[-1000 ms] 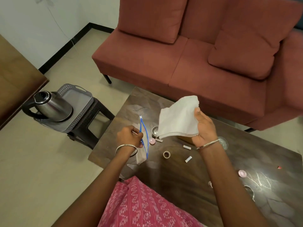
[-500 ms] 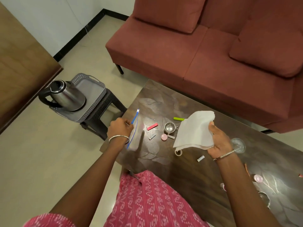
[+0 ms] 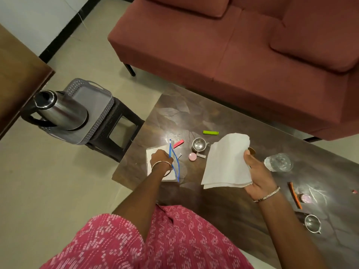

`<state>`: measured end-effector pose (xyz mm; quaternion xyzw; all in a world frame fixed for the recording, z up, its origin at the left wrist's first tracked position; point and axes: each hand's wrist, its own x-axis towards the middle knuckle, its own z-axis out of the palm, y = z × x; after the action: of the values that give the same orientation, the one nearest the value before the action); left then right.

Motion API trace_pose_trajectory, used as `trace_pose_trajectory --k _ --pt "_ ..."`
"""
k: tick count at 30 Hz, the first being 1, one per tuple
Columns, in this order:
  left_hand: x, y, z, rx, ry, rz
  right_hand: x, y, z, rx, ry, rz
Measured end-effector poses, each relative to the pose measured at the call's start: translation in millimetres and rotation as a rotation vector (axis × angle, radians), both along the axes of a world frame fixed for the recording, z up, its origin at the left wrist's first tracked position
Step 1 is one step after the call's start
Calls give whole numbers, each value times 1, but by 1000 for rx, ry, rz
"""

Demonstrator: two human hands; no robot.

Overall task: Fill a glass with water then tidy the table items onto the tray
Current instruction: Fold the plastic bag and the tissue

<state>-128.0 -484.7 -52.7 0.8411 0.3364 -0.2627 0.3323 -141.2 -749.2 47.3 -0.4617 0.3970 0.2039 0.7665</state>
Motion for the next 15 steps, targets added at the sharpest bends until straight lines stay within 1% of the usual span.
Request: trace_pose_trajectory --k 4,8,10,12,15 --pt "1 -15 -13 -130 52 29 -8 -7 -2 18 13 -19" --pt "7 -34 2 -265 -19 25 -15 -7 5 60 -5 -9" --pt "8 -48 24 -517 -19 166 -16 -5 9 87 -29 -1" --pt "5 -58 48 -789 84 293 -16 -4 15 144 -65 8" --pt "-2 -61 77 -1057 204 374 -18 0 25 222 -99 85"
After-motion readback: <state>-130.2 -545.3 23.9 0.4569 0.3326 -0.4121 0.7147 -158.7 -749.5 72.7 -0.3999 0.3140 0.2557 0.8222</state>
